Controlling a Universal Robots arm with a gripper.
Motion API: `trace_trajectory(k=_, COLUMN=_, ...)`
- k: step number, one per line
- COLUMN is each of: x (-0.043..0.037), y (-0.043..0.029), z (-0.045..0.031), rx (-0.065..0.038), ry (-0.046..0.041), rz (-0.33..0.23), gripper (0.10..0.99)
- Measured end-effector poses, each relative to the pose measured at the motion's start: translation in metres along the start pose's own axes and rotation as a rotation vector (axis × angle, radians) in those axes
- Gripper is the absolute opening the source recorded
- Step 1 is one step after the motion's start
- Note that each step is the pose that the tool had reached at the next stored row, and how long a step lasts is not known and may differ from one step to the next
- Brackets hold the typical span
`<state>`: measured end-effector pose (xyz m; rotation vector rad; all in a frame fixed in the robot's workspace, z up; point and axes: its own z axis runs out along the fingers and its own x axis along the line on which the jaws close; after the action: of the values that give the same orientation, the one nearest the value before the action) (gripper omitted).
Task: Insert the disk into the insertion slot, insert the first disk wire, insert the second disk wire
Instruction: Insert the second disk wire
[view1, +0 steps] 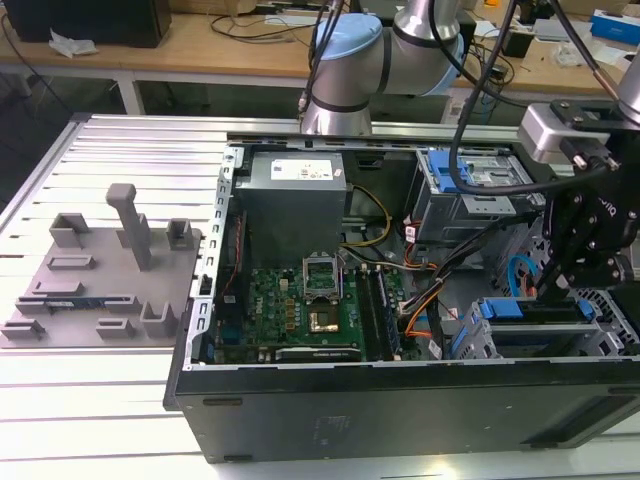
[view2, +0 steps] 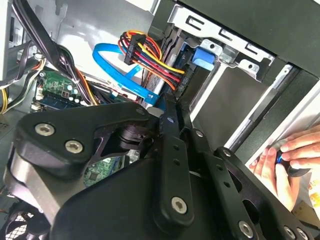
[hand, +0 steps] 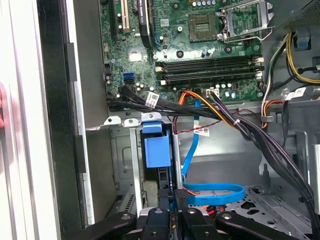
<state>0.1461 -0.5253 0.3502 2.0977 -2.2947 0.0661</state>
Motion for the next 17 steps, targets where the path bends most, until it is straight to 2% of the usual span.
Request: trace_trajectory(k=17, x=-0.0006, y=-0.0002, z=0.0115, rx=0.001, ry=0.0008, rz=-0.018, gripper=0.161)
